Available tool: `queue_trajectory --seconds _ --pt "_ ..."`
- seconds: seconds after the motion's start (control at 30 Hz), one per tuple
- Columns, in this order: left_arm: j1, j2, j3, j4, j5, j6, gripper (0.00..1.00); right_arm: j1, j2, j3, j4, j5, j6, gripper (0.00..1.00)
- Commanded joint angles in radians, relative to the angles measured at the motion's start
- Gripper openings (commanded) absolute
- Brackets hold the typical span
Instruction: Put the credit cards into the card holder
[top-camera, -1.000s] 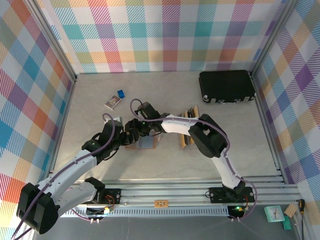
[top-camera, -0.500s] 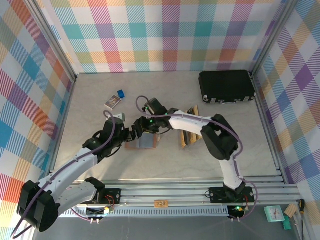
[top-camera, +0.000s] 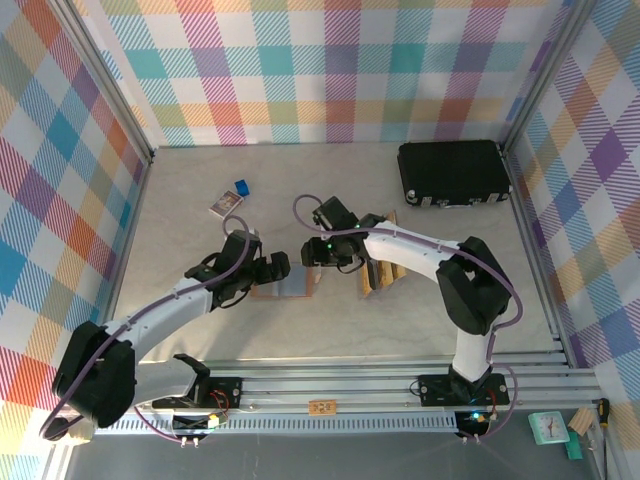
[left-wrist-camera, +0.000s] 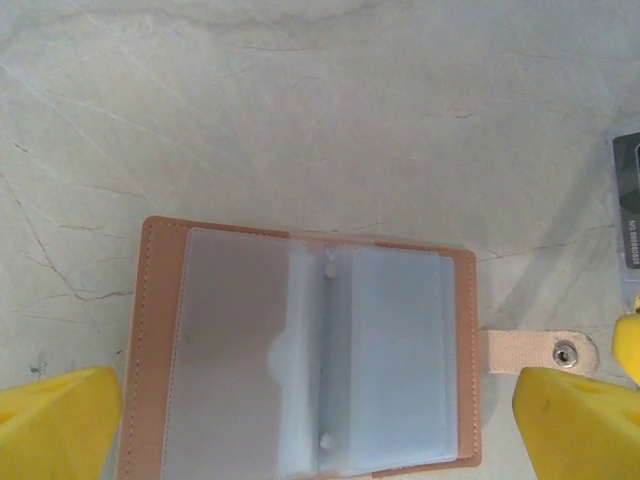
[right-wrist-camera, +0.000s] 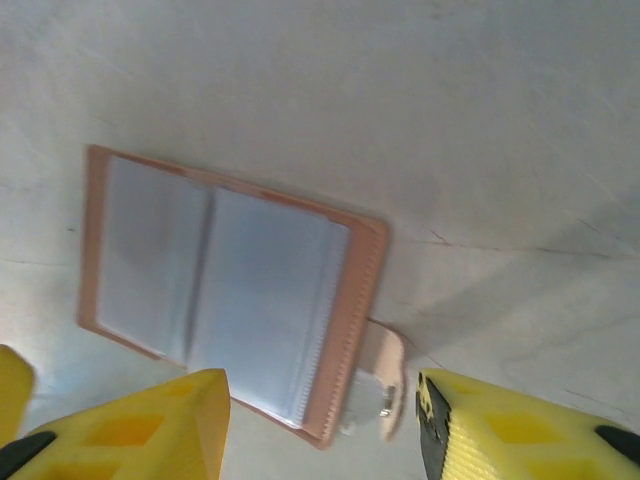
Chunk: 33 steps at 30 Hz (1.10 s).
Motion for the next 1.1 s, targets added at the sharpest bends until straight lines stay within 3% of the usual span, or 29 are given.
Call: queue_trajectory --seconds 0.0,0.1,0.2,0.4,0.57,0.83,0.87,0.97,1.07 --pt "0.004 0.024 -0.011 0.017 -0.007 0.012 1.00 0.007 0.041 0.002 -0.015 0.013 -0.021 0.53" --pt "0.004 0.045 -0.010 0.026 -0.002 0.015 1.00 0.007 0.071 0.012 -0.004 0.007 -0.016 0.50" --pt "0.004 0.074 -0.005 0.039 0.015 0.016 1.00 0.006 0.091 0.020 -0.009 0.019 -0.018 0.41" --pt "0.001 0.124 0.003 0.066 0.048 0.012 1.00 -0.007 0.075 -0.004 -0.025 0.054 -0.034 0.07" --pt "-0.005 0.140 0.006 0.083 0.061 0.005 1.00 -0.040 0.042 -0.032 -0.038 0.074 -0.060 0.01" --pt "-0.016 0.149 0.004 0.100 0.069 -0.007 1.00 -0.083 0.021 -0.042 -0.066 0.092 -0.098 0.00" --pt "-0.017 0.149 0.004 0.100 0.069 -0.007 1.00 -0.086 0.019 -0.040 -0.066 0.080 -0.103 0.03" --pt "-0.019 0.151 0.004 0.102 0.069 -0.008 1.00 -0.085 0.004 -0.021 -0.072 0.037 -0.133 0.34" --pt "-0.020 0.153 0.007 0.102 0.070 -0.009 1.00 -0.085 -0.043 -0.005 -0.098 0.012 -0.144 0.42"
